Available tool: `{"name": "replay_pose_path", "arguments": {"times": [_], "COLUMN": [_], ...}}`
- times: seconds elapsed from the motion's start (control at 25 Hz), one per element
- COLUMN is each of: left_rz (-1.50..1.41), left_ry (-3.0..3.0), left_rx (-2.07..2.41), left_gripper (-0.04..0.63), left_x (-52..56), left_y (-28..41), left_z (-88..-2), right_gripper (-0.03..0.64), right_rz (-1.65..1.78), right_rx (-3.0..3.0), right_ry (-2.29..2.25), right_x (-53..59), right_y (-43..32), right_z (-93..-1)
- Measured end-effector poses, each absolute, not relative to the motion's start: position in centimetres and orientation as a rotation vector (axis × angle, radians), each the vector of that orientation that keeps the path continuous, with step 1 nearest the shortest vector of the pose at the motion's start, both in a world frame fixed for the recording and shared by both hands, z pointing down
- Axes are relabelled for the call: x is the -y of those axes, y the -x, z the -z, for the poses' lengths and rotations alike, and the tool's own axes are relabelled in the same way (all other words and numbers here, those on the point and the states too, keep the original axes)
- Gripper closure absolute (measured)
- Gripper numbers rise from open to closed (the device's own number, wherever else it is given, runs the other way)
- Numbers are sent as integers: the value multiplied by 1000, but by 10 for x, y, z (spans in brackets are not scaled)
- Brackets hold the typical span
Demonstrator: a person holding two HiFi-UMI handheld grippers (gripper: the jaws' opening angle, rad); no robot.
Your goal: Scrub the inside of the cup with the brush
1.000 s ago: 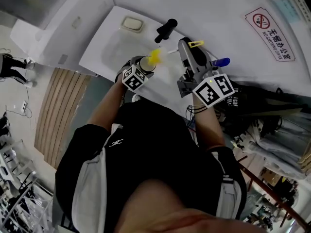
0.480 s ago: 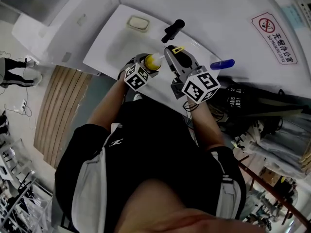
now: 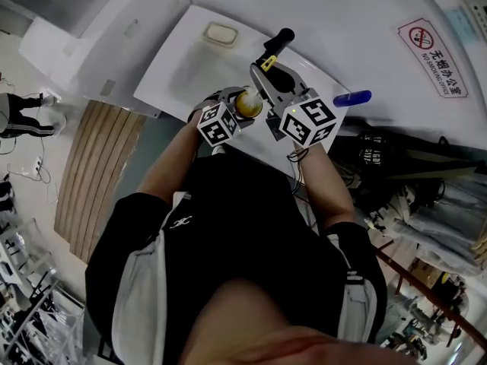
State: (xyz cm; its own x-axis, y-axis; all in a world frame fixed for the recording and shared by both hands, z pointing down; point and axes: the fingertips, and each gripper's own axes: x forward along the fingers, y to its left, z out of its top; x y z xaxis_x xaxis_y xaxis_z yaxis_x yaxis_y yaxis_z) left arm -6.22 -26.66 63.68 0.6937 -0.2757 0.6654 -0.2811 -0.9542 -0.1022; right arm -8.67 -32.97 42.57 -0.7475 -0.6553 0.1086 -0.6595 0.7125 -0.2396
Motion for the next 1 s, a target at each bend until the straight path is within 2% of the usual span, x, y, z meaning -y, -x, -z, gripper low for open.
{"name": "replay_pose_path", "arguments": {"times": [0.32,0.76,1.0], "left_rz": [-1022,-806,-775], "left_ry": [-2990,-2890,-2812], "left_rx": [345,458,485], "left_gripper": [199,199,201], "left_x": [242,257,261], "left_y": [58,81,86], "left_z": [-616,-609,-621], "right_gripper": [541,555,561], "right_rz": [-333,-1016,-1062], "right_rx": [2877,2754,2675], "right_ry": [-1001,-1066,-1009], "right_x": [361,376,337], "right_y": [91,7,-15], "right_z": [-436,-477,-487]}}
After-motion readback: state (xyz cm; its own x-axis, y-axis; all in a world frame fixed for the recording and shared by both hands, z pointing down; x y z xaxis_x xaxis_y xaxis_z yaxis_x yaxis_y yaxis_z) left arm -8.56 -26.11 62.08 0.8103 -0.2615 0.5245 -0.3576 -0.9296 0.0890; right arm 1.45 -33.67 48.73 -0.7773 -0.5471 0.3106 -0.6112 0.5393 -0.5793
